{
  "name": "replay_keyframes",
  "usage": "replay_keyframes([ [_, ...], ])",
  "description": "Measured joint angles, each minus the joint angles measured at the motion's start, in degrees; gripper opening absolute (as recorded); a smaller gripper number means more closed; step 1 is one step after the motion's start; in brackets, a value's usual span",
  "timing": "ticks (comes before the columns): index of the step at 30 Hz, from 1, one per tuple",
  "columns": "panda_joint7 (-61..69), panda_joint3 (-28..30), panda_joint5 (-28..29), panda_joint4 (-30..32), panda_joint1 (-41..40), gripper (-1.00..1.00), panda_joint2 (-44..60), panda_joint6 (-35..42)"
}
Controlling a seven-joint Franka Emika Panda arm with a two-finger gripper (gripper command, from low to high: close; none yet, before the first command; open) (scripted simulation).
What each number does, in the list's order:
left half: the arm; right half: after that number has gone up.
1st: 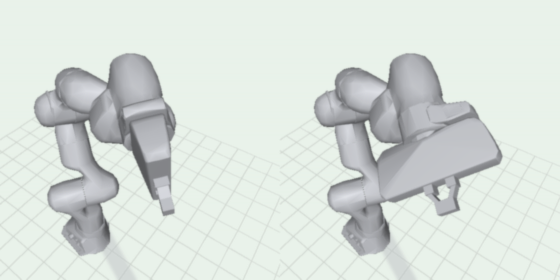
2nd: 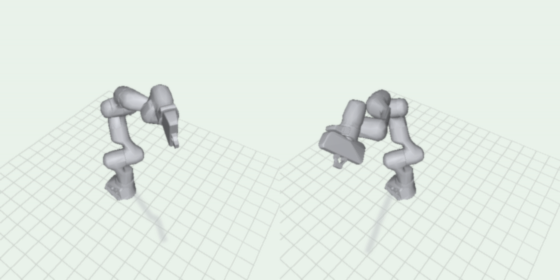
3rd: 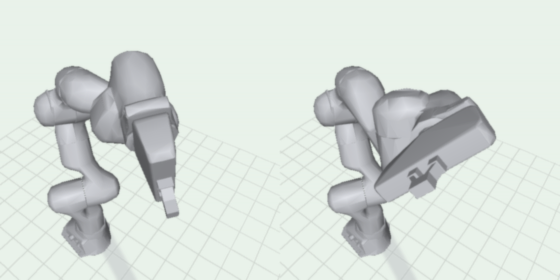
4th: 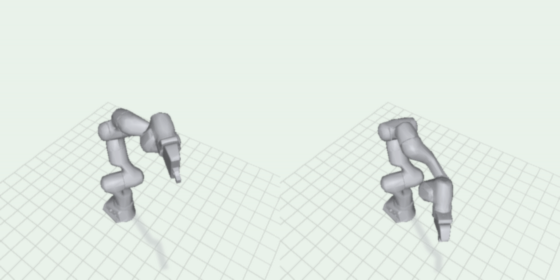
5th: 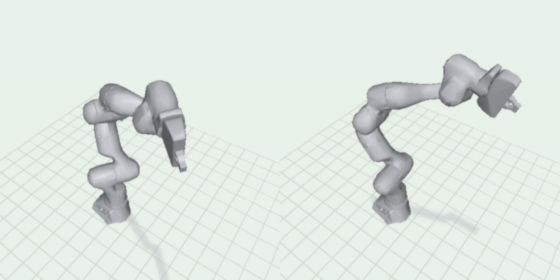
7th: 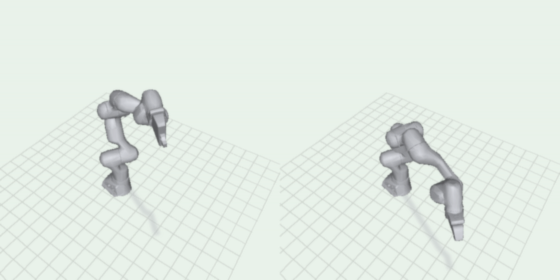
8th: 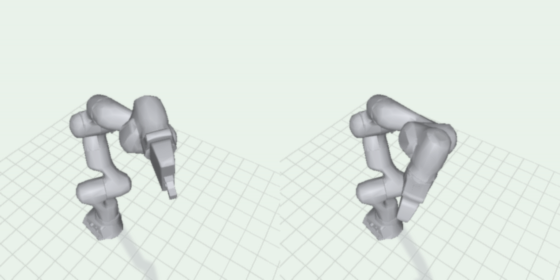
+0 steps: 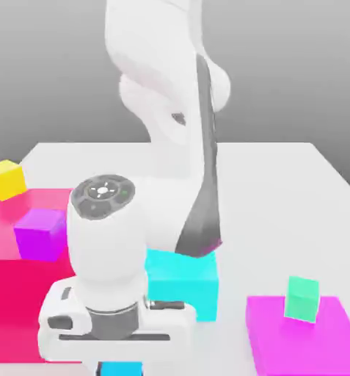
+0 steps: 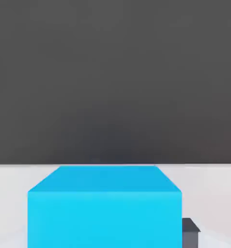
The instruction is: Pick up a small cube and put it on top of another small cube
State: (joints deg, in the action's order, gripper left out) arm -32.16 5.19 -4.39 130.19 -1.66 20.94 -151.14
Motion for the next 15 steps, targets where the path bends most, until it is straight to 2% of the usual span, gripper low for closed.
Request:
replay_keyframes([
  [6,12.19,-0.83,5.67,-1.70,-0.30,-1.00,-11.28,10.57],
  [15,11.96,3.65,14.33,1.00,-9.00,-1.00,-29.97,25.27],
])
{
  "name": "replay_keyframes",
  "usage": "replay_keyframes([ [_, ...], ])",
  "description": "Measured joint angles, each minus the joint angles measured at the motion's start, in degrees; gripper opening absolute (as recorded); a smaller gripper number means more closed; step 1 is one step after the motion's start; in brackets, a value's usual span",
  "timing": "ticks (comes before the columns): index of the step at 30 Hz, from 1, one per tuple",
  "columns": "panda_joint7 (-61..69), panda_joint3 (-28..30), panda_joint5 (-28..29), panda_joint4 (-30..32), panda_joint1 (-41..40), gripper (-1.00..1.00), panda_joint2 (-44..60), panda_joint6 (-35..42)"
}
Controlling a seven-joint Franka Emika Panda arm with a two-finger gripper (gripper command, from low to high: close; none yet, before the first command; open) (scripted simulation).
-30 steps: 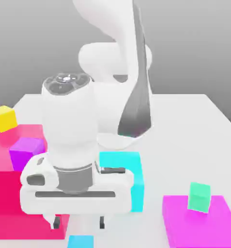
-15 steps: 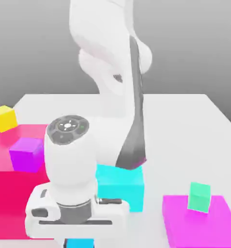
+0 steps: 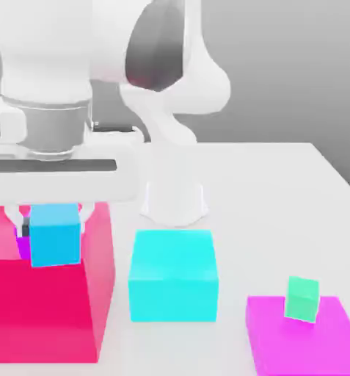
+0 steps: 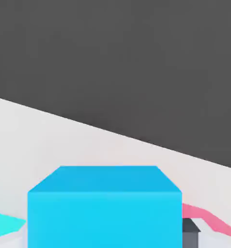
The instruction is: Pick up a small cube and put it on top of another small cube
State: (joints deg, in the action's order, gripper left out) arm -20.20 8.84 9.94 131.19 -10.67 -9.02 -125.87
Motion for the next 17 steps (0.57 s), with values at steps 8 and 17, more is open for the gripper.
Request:
replay_keyframes([
  [8,-8.77,8.23,0.17,6.35,-12.52,-1.00,-15.31,10.64],
  [17,-10.63,11.52,-0.90,13.90,-15.87,1.00,-14.15,3.02],
])
